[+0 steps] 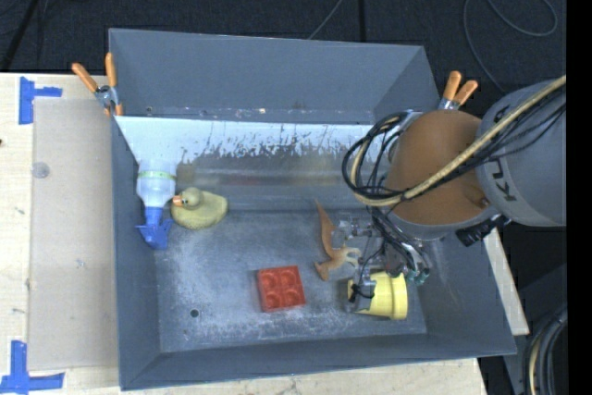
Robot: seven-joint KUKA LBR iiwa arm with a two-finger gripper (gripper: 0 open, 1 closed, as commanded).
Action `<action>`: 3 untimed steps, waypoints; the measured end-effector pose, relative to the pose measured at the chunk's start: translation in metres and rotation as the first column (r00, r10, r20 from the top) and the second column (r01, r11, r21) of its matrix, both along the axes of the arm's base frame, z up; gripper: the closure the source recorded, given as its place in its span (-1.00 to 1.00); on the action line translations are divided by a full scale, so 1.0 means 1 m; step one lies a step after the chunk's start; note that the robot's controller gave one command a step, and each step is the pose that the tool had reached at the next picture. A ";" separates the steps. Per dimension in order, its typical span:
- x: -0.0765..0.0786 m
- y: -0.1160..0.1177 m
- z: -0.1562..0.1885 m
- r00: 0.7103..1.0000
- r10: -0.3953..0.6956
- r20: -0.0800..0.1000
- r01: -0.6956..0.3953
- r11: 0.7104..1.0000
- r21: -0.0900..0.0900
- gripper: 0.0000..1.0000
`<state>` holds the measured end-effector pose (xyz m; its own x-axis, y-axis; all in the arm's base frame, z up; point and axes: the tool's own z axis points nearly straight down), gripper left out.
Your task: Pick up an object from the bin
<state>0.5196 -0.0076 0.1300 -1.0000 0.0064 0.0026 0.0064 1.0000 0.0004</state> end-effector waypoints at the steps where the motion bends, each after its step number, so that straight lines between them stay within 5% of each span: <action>1: 0.000 0.030 -0.033 1.000 0.001 0.000 -0.001 1.000 -0.001 -1.00; 2: -0.007 0.056 -0.061 0.999 0.032 -0.007 -0.032 0.999 0.003 -1.00; 3: -0.006 0.057 -0.061 0.999 0.038 -0.003 -0.038 0.999 0.000 -1.00</action>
Offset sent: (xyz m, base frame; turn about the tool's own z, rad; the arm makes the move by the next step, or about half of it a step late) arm -0.0065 0.0540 -0.0600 -0.0307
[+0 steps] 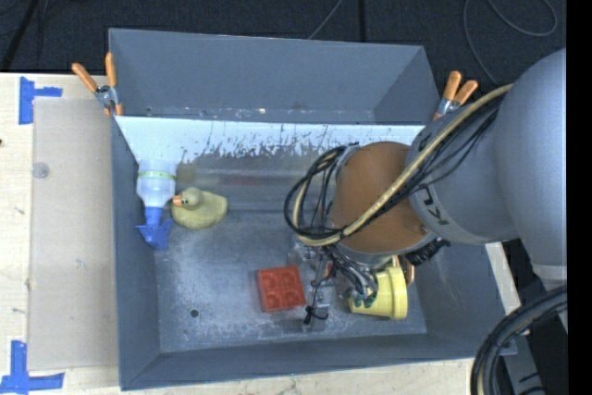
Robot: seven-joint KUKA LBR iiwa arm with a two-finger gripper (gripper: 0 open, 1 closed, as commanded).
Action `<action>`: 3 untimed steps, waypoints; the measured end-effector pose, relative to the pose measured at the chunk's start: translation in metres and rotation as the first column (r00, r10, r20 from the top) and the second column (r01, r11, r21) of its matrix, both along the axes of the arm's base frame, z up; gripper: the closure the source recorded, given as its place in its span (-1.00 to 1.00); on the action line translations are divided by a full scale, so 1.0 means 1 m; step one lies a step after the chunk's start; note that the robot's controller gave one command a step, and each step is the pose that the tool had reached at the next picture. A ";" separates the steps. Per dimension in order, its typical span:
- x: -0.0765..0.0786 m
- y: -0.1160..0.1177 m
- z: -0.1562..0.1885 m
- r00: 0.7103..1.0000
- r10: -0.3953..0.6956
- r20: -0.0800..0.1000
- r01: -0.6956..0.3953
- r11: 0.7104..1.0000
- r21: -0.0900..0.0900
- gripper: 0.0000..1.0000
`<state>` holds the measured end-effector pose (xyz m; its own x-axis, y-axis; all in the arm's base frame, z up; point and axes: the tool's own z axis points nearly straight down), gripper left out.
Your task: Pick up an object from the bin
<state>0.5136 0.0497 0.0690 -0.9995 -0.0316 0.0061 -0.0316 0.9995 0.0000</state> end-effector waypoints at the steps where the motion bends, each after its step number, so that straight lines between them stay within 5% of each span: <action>1: 0.018 0.040 0.001 0.989 0.145 -0.003 -0.145 0.989 0.005 1.00; 3: 0.018 0.040 0.002 0.989 0.145 -0.005 -0.145 0.989 0.005 1.00</action>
Offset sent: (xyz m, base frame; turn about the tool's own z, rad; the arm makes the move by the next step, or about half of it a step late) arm 0.0000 0.0000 0.0000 0.0000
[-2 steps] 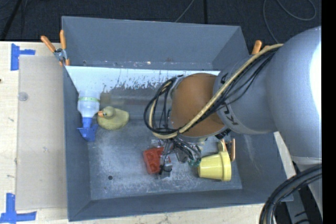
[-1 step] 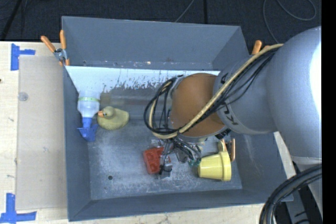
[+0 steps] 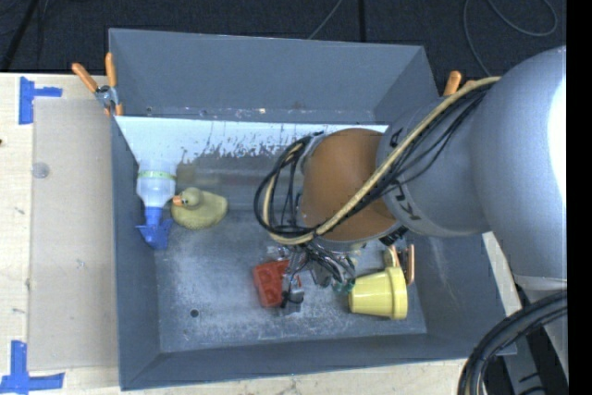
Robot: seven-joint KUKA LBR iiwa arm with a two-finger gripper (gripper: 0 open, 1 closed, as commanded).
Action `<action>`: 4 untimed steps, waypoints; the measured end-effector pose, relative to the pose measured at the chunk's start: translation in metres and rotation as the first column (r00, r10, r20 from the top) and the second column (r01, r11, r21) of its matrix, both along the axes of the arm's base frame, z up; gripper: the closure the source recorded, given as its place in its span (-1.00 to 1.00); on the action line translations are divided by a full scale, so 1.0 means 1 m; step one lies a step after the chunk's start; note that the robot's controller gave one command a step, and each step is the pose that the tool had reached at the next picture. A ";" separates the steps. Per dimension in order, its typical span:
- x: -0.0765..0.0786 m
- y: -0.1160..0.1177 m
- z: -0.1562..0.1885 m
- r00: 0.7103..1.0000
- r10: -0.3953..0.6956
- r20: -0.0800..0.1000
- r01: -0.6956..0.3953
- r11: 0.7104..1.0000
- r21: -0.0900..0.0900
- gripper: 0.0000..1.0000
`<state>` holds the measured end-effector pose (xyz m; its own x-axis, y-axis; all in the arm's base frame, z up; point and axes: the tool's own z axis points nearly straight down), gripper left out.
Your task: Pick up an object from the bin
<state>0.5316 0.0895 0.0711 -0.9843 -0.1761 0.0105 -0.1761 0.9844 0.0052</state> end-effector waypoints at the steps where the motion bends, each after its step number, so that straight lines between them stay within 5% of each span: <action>1: -0.015 0.022 0.039 0.997 0.077 0.005 -0.077 0.997 0.000 1.00; 2: 0.048 -0.009 0.100 0.882 0.471 0.004 -0.471 0.882 0.006 1.00; 3: 0.048 -0.009 0.100 0.883 0.470 0.004 -0.470 0.883 0.006 1.00; 4: 0.049 -0.007 0.135 0.890 0.456 -0.004 -0.456 0.890 0.010 1.00</action>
Offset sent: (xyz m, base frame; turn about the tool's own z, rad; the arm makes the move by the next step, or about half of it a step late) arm 0.0480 -0.0087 0.1008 -0.4940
